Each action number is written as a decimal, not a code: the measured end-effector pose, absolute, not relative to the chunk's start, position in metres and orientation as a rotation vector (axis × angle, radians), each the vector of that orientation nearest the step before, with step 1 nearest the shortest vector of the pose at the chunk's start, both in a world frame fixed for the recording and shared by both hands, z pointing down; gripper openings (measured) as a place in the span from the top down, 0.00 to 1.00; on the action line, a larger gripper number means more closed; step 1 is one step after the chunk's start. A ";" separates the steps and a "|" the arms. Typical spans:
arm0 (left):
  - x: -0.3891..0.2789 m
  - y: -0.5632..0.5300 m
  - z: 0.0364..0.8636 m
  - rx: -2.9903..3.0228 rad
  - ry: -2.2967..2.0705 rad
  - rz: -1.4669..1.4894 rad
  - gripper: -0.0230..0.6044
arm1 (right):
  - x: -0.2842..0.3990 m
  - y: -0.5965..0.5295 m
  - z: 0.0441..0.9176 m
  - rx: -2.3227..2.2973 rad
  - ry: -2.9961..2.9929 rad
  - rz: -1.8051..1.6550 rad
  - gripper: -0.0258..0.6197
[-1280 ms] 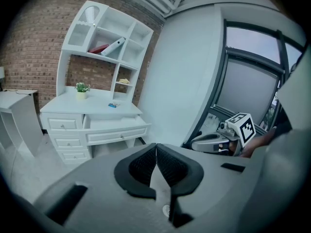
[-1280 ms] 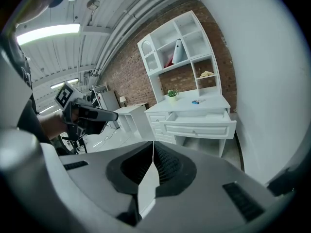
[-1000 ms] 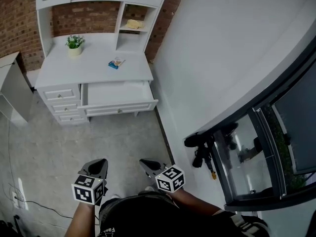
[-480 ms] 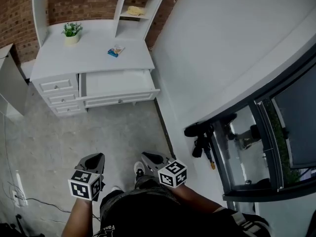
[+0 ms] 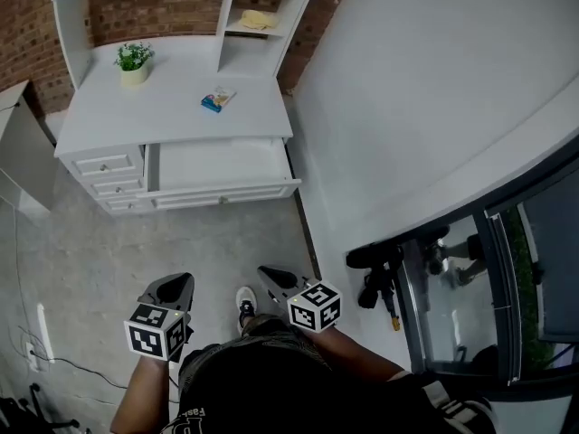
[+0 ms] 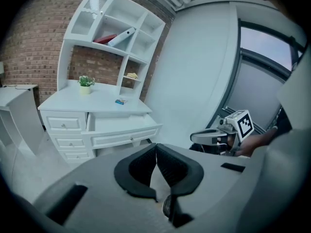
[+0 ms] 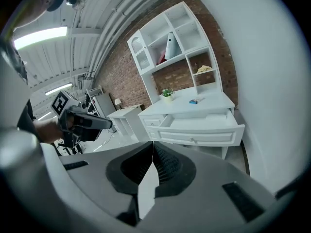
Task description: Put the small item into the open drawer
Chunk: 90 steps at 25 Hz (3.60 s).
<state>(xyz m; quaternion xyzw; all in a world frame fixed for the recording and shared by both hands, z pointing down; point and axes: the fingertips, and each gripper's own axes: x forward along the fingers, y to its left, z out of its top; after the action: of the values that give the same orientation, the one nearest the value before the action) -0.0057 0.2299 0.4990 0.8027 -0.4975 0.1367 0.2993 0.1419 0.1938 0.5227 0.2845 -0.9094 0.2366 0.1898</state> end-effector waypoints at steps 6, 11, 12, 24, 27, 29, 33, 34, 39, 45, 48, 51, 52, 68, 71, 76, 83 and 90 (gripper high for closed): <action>0.011 0.146 0.484 2.109 -1.391 0.355 0.93 | 0.145 0.108 0.512 0.684 -2.618 0.646 0.95; 0.026 0.078 0.477 2.112 -1.436 0.373 0.93 | 0.165 0.040 0.513 0.648 -2.637 0.645 0.95; 0.028 0.067 0.476 2.107 -1.444 0.376 0.93 | 0.167 0.029 0.513 0.641 -2.638 0.645 0.95; 0.028 0.015 0.476 2.037 -1.462 0.418 0.93 | 0.163 -0.027 0.525 0.575 -2.628 0.736 0.95; 0.020 0.008 0.484 2.034 -1.450 0.430 0.93 | 0.153 -0.032 0.529 0.559 -2.629 0.726 0.95; 0.014 -0.005 0.487 2.042 -1.445 0.426 0.93 | 0.147 -0.042 0.532 0.573 -2.630 0.724 0.95; 0.001 -0.037 0.484 2.091 -1.420 0.409 0.93 | 0.134 -0.066 0.533 0.614 -2.614 0.711 0.95; -0.004 -0.046 0.482 2.103 -1.413 0.407 0.93 | 0.129 -0.074 0.532 0.626 -2.609 0.710 0.95; -0.044 -0.085 0.473 2.135 -1.400 0.391 0.93 | 0.091 -0.108 0.524 0.669 -2.590 0.694 0.95; -0.095 -0.126 0.479 2.147 -1.372 0.406 0.93 | 0.042 -0.155 0.520 0.737 -2.575 0.681 0.95; -0.120 -0.143 0.485 2.159 -1.360 0.413 0.93 | 0.019 -0.183 0.525 0.800 -2.544 0.691 0.95; -0.146 -0.160 0.491 2.167 -1.353 0.423 0.93 | -0.001 -0.210 0.531 0.870 -2.498 0.691 0.95; -0.154 -0.165 0.494 2.167 -1.348 0.425 0.93 | -0.007 -0.219 0.532 0.893 -2.483 0.686 0.95; -0.235 -0.200 0.544 2.081 -1.323 0.430 0.93 | -0.067 -0.353 0.588 1.171 -2.273 0.677 0.81; -0.238 -0.199 0.552 2.064 -1.318 0.450 0.93 | -0.068 -0.374 0.605 1.211 -2.229 0.711 0.75; -0.246 -0.197 0.560 1.997 -1.367 0.445 0.93 | -0.069 -0.399 0.627 1.242 -2.166 0.702 0.60; -0.247 -0.190 0.570 1.909 -1.398 0.443 0.93 | -0.076 -0.445 0.667 1.337 -2.025 0.779 0.39; -0.252 -0.185 0.572 1.828 -1.447 0.424 0.93 | -0.078 -0.477 0.699 1.472 -1.865 0.885 0.28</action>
<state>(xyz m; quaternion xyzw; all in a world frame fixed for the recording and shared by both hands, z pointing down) -0.2517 -0.1846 0.5725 0.7148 -0.5657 0.1656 0.3764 -0.0782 -0.4774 0.6988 0.5540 -0.7022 0.3331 0.2985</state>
